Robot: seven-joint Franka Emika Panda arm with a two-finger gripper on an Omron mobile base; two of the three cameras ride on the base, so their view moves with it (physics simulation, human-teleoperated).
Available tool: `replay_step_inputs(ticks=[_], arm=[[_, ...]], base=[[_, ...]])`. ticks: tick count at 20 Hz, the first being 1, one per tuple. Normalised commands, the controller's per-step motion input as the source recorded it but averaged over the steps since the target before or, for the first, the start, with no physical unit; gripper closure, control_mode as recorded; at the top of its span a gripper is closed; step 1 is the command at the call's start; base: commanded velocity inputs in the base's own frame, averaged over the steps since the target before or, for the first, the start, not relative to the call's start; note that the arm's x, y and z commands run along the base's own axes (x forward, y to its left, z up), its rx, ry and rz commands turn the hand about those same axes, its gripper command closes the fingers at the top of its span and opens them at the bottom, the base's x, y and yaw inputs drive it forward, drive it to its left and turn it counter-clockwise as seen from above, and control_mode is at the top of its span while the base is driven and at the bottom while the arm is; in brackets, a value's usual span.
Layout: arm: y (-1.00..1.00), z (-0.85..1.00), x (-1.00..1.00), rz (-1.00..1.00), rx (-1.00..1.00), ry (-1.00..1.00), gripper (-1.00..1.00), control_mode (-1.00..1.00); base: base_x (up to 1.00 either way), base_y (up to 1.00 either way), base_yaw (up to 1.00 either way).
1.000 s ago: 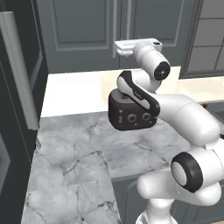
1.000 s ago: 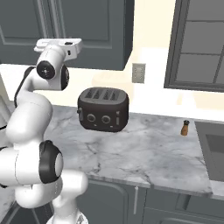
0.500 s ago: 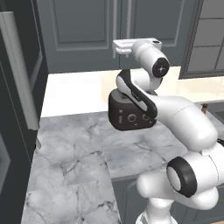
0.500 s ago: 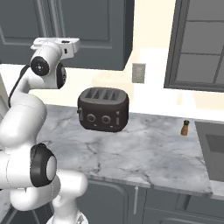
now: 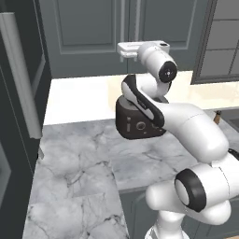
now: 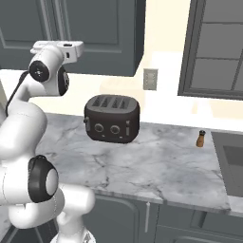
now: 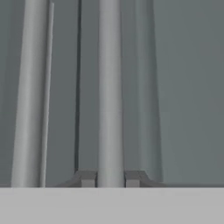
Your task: Pick the dish brush and dish brush from the cabinet and place them on the counter.
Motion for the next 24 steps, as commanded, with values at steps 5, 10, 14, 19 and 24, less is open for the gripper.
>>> replay_step_inputs(ticks=[5, 10, 14, 19, 24], arm=[[0.00, 0.00, 0.07, 0.01, 0.00, 0.11, 1.00, -1.00], [0.00, 0.00, 0.00, 0.01, 0.00, 0.10, 1.00, -1.00], [-0.11, 0.03, -0.19, 0.03, 0.01, 0.08, 1.00, -1.00], [-0.21, 0.01, -0.34, 0.03, 0.02, 0.06, 1.00, -1.00], [-0.27, 0.00, -0.39, 0.01, 0.02, 0.05, 1.00, -1.00]], base=[[0.00, 0.00, 0.00], [0.00, 0.00, 0.00], [0.00, 0.00, 0.00], [0.00, 0.00, 0.00], [0.00, 0.00, 0.00]])
